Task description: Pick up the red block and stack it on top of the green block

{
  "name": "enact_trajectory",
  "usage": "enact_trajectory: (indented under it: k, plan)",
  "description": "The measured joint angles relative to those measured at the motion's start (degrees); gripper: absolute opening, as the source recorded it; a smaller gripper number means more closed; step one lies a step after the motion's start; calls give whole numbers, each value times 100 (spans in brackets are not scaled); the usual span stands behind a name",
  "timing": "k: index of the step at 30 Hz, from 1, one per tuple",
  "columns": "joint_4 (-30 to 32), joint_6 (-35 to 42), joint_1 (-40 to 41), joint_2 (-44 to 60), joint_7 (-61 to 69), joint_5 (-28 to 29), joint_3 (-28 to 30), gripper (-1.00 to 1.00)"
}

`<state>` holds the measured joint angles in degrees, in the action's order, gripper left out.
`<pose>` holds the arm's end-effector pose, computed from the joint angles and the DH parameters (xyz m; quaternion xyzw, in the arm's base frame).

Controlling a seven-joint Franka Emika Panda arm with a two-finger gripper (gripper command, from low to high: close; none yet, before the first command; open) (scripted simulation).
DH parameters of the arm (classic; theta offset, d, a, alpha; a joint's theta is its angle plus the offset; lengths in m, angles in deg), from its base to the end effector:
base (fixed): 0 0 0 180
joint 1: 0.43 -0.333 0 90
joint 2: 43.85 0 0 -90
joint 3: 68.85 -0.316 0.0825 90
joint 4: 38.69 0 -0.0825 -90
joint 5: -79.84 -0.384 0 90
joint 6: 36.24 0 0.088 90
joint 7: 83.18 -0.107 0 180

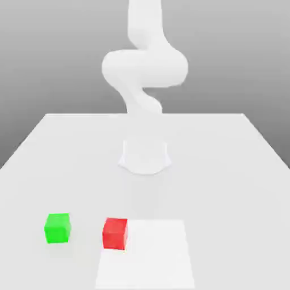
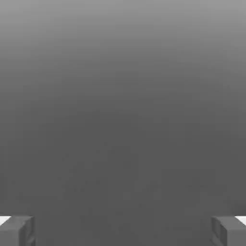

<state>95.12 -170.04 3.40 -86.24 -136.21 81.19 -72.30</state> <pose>0.3715 0.0052 0.6746 -0.8347 0.4149 -0.3377 0.1307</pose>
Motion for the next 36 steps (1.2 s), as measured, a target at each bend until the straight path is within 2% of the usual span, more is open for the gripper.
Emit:
enact_trajectory:
  k: [12, 21, 26, 32, 36]
  plan:
    - [972, -954, 1639, 1788, -3493, 682, -1263, 0]
    - [1689, -1664, 2456, 3099, -5929, 992, -1656, 0]
    - [2097, -2087, 2661, 3718, -7036, 822, -1670, 0]
    - [2530, -2589, 2688, 4250, -7783, 0, -1672, 0]
    - [2479, -2832, 2684, 4527, -7984, 107, -1626, 0]
